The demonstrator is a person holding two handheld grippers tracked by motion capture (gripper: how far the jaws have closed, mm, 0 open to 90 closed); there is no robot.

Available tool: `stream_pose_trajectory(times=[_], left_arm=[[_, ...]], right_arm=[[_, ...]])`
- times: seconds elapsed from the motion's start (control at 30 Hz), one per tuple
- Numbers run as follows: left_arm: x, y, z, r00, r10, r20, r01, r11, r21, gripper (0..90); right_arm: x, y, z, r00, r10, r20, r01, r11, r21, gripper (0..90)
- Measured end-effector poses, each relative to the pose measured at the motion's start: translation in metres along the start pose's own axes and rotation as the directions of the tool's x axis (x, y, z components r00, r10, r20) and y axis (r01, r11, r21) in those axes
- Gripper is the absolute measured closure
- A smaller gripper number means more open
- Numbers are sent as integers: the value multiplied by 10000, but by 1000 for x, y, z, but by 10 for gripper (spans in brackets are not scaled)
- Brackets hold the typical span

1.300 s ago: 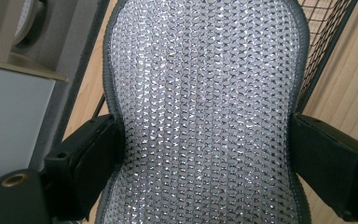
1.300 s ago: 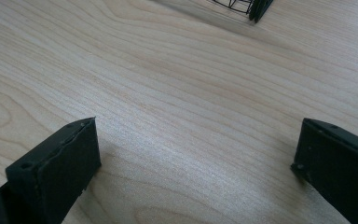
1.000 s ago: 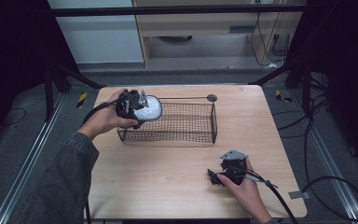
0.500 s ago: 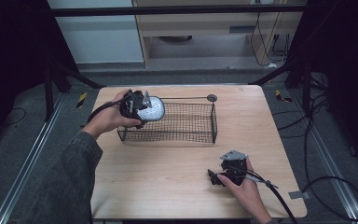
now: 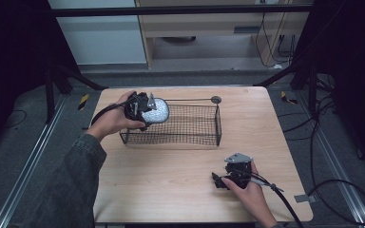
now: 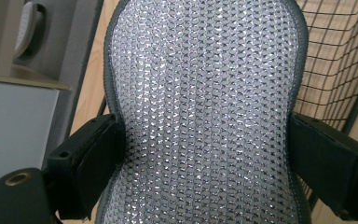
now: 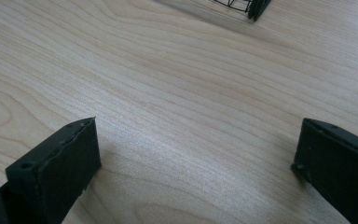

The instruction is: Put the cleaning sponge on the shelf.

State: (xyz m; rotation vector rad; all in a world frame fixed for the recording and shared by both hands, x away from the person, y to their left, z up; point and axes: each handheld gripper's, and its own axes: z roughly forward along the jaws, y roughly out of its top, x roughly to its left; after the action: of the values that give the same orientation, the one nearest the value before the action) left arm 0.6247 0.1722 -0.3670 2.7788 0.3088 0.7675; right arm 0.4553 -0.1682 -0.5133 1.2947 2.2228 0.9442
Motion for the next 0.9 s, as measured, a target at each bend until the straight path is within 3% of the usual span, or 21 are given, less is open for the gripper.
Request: stream_pose_trajectory(times=[0.4, 0.9], left_arm=[[1, 0, 12, 9997, 146, 198, -151, 9996, 256, 94], [7, -2, 23, 9966, -370, 734, 353, 9991, 246, 66]], right_arm=[[0, 0, 0, 10000, 0, -2, 0, 10000, -2, 4], [0, -1, -1, 10000, 19, -5, -20, 10000, -15, 4]])
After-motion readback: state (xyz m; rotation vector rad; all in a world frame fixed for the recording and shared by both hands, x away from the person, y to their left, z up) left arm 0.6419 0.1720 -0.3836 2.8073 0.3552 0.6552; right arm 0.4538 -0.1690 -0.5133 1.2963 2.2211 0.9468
